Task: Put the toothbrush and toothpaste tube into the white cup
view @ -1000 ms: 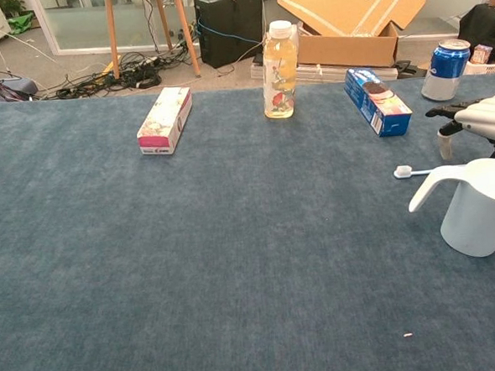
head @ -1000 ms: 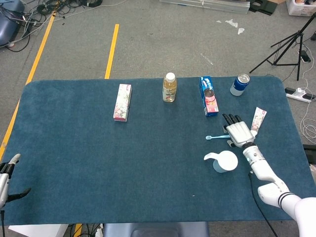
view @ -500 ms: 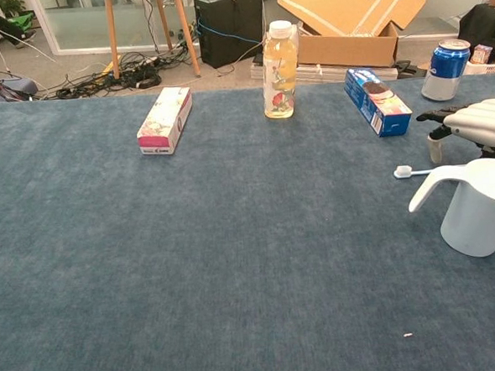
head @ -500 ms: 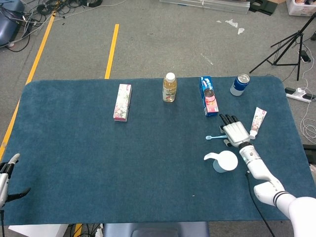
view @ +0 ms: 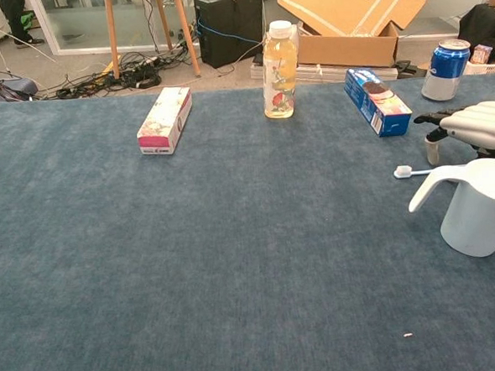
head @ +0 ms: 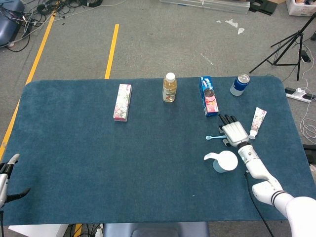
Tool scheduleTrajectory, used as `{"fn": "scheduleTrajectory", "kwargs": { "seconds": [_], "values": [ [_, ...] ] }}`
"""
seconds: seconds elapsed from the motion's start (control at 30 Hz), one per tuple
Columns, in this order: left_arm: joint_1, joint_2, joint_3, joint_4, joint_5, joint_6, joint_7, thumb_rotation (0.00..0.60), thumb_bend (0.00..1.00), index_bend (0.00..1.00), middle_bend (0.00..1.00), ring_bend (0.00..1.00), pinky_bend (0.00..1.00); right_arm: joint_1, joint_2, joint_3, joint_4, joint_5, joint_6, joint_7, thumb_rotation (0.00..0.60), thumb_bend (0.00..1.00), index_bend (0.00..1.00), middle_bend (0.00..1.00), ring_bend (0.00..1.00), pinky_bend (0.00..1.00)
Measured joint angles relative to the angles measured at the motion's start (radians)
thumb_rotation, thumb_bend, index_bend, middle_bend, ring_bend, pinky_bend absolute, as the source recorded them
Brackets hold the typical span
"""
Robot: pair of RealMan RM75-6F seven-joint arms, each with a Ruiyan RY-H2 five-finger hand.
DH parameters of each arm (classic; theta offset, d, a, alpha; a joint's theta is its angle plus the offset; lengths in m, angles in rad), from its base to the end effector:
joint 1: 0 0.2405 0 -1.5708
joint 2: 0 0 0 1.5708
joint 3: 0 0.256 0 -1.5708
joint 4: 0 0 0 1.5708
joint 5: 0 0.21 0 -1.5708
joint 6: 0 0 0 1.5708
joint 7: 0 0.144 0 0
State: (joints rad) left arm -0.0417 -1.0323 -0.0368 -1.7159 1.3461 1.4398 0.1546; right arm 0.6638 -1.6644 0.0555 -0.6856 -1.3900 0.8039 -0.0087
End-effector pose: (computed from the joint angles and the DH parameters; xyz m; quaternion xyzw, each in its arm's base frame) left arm -0.3277 0.1614 0.1772 -0.5776 -0.4111 -0.2890 0.6433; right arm -0.3162 -0.3895 0.0180 0.7660 -0.3018 0.1989 0.5315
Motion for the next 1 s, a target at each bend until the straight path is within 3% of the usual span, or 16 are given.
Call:
{"fn": "scheduleTrajectory", "kwargs": {
  "seconds": [1.0],
  "values": [
    [0.001,0.002,-0.001,-0.002,-0.001,0.0,0.0,0.6,0.0,0.06,0.23,0.21,0.28,-0.005,-0.018,0.012,0.032,0.001,-0.011,-0.009,0.6,0.24,0.58,0.0,0.0,0.12]
  ]
}}
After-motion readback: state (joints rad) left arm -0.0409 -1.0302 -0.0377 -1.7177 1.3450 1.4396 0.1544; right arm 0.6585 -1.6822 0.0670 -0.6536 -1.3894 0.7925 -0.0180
